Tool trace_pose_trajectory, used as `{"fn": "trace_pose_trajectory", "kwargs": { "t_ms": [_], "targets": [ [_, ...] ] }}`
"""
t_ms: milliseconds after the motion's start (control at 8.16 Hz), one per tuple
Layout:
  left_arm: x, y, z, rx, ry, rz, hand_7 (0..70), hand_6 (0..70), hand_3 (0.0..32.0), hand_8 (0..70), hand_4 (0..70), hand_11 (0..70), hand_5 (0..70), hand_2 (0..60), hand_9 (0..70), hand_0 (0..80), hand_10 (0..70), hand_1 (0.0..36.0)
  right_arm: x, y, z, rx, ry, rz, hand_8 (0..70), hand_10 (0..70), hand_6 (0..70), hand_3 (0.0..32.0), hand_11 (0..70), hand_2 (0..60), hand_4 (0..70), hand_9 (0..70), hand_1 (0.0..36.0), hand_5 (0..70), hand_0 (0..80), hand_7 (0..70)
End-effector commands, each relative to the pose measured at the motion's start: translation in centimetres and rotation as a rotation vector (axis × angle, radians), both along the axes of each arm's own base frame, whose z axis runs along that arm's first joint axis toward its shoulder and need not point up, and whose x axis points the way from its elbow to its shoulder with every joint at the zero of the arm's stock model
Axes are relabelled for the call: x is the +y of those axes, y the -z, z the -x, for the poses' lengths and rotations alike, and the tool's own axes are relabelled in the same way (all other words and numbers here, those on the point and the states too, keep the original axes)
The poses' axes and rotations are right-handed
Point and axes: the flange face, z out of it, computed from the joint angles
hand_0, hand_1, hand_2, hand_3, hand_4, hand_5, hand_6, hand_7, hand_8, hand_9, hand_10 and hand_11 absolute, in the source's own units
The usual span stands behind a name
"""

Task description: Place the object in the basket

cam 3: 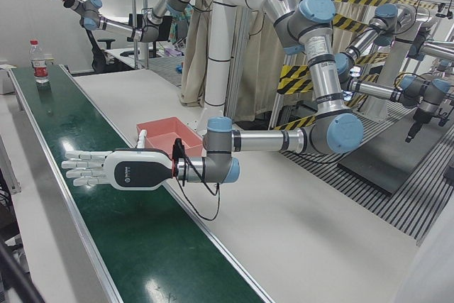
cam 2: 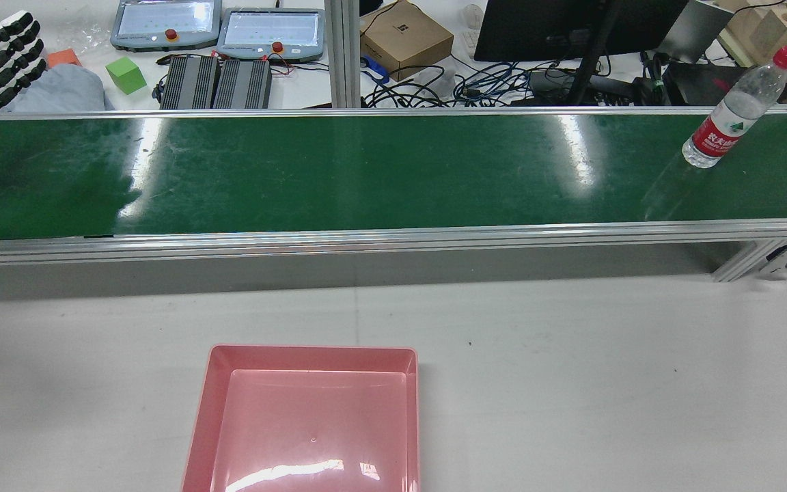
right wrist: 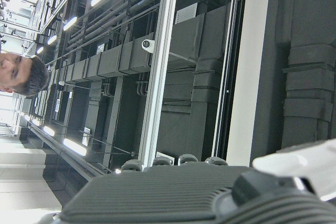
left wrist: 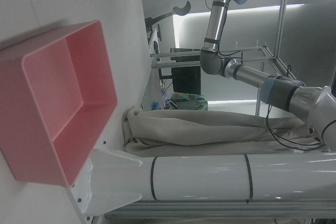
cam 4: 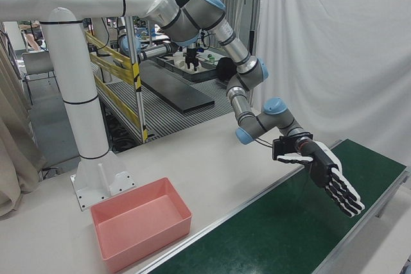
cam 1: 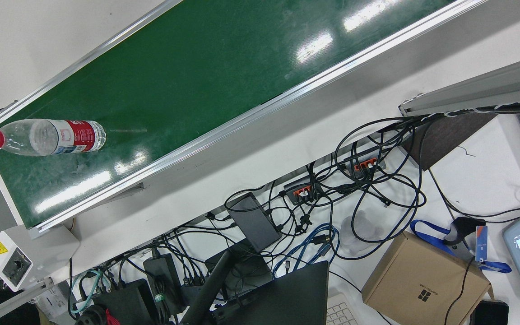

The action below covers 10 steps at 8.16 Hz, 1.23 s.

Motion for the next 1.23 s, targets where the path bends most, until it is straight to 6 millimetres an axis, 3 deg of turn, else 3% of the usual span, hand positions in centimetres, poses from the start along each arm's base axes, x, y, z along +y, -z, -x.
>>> {"fn": "trace_pose_trajectory", "kwargs": {
  "t_ms": [0, 1103],
  "targets": [
    [0.00, 0.12, 0.10, 0.001, 0.001, -0.002, 0.0, 0.0, 0.0, 0.0, 0.8, 1.9, 6.5, 0.0, 0.0, 61.3, 0.0, 6.4, 0.00, 0.00, 0.00, 0.000, 0.000, 0.000, 0.0, 0.0, 0.0, 0.0, 0.0, 0.0, 0.0, 0.0, 0.0, 0.0, 0.0, 0.0],
    [0.06, 0.38, 0.52, 0.020, 0.000, -0.005, 0.0, 0.7, 0.0, 0.9, 4.5, 3.5, 6.9, 0.0, 1.0, 61.2, 1.0, 6.7, -0.03, -0.24, 0.07, -0.002, 0.001, 0.004, 0.0, 0.0, 0.0, 0.0, 0.0, 0.0, 0.0, 0.0, 0.0, 0.0, 0.0, 0.0]
  ]
}}
